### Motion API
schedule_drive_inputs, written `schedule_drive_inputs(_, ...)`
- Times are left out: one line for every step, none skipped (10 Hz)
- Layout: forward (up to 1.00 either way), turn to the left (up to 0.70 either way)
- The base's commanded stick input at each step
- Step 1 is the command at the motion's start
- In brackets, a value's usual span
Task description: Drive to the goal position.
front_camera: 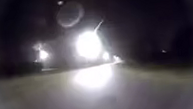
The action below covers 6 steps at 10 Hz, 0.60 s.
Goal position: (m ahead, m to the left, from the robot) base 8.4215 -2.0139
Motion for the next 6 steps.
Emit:
schedule_drive_inputs(1.0,0.13)
schedule_drive_inputs(1.0,0.12)
schedule_drive_inputs(1.0,0.09)
schedule_drive_inputs(1.0,0.07)
schedule_drive_inputs(1.0,0.06)
schedule_drive_inputs(1.0,0.06)
